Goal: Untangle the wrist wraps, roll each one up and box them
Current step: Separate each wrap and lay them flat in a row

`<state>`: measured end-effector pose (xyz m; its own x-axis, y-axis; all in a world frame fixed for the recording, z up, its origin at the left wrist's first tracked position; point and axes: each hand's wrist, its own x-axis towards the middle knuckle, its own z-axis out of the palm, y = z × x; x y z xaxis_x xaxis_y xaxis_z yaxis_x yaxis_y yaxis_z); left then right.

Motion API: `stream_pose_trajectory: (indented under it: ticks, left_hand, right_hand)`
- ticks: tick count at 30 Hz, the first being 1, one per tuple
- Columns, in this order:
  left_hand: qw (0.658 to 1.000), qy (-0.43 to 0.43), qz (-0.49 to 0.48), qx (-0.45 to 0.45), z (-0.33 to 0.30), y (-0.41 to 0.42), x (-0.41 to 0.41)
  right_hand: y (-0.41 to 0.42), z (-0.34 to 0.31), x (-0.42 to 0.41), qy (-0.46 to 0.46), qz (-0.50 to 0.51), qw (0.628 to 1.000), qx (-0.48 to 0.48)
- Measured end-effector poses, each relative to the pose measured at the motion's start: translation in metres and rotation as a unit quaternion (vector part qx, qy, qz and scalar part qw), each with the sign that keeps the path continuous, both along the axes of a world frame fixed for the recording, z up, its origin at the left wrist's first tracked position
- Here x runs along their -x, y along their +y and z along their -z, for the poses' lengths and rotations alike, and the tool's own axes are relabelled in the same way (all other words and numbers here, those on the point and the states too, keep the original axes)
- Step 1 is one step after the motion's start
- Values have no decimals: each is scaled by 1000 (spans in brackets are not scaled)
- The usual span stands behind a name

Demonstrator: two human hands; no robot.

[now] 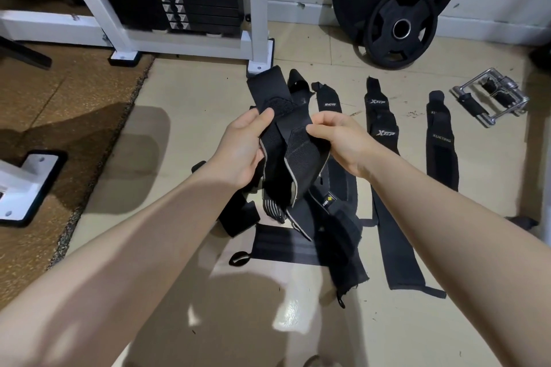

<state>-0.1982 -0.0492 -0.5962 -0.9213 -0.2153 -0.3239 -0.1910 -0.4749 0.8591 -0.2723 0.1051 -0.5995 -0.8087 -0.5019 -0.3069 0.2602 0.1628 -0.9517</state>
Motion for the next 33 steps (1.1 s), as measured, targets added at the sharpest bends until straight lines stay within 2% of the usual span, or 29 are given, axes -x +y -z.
stream_pose_trajectory:
  ticks: [4,10,13,15,19,25,28,30,33]
  left_hand:
    - [1000,18,-5,-3,-10,-1,2]
    - [997,68,12,-47,-18,-7,-5]
    - [995,53,88,11,-7,-5,-16]
    - [993,38,106,43,-3,-2,-21]
    - [996,33,70,49,-6,-2,-23]
    - [992,-42,-75,-95,-10,-9,-15]
    - [987,-55,-105,-108,-8,-15,-15]
    - [987,-33,-103,-123,-10,-16,-16]
    - [991,-1,-51,-121,-18,-14,-21]
  right_hand:
    - [-3,-3,0,11,13,999,29]
    - [-5,-17,-7,-41,-16,995,86]
    - [-5,-22,-9,-74,6,988,134]
    - [-5,-25,-10,-85,12,984,154]
    - [-8,-32,-14,-83,-13,985,149]
    - [-10,-35,-22,-138,-40,971,191]
    - [-9,-34,-26,-131,-57,976,167]
    - [-8,-33,-30,-91,-88,986,105]
    - [-10,-25,-33,-56,-89,993,44]
